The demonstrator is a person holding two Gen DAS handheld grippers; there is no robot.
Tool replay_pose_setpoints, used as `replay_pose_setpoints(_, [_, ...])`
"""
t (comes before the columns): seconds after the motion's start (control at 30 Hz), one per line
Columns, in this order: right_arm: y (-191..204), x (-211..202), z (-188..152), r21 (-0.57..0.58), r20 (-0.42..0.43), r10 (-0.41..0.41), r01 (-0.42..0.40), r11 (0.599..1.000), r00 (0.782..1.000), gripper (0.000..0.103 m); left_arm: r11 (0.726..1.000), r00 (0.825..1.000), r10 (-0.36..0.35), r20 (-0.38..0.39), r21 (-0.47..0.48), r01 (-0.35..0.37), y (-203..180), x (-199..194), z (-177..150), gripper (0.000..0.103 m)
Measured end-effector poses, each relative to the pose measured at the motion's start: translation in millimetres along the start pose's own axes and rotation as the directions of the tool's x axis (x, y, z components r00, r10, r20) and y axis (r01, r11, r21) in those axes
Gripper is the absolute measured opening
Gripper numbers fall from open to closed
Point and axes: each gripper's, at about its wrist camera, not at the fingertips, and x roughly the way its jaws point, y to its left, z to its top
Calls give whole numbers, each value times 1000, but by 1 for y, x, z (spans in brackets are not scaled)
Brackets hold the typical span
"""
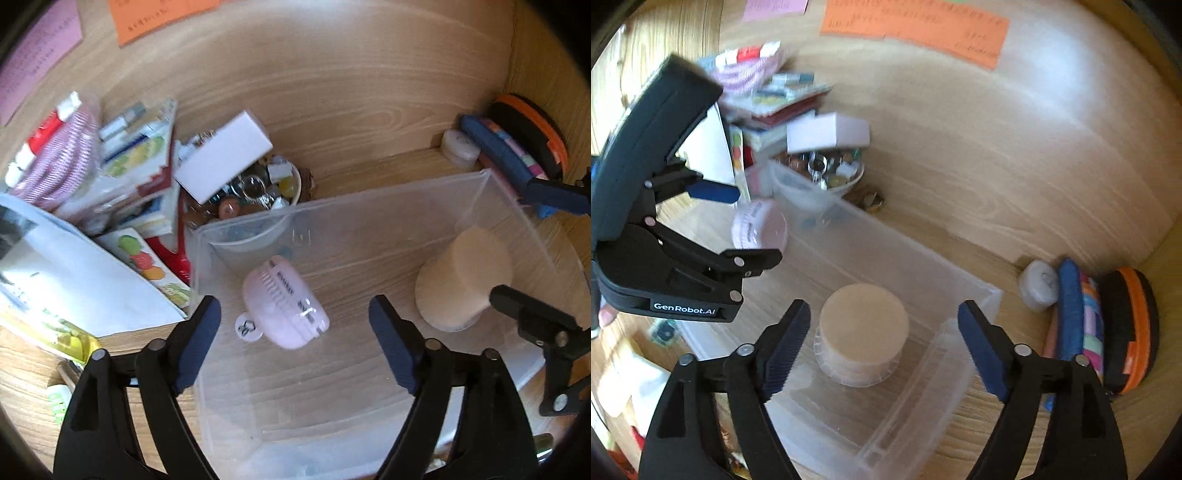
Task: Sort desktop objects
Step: 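Lift both open tools up and away from the clear box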
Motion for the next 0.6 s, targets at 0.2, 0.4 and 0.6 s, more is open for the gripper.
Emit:
replay_pose_setpoints(0.2, [1, -45, -1, 30, 75, -6, 4, 1000, 997, 84, 1000, 998, -8, 64, -20, 9, -1, -37, 2, 92])
replay_pose_setpoints(0.4, [2, -95, -7, 69, 163, -20, 8, 998, 986, 85, 998, 986, -30, 166, -55, 40, -4, -87, -4, 94])
replay_pose_setpoints(0.6, [12, -148, -26, 94, 277, -59, 34, 995, 959, 100, 996, 962, -36, 270, -67, 56, -3, -136, -27, 99])
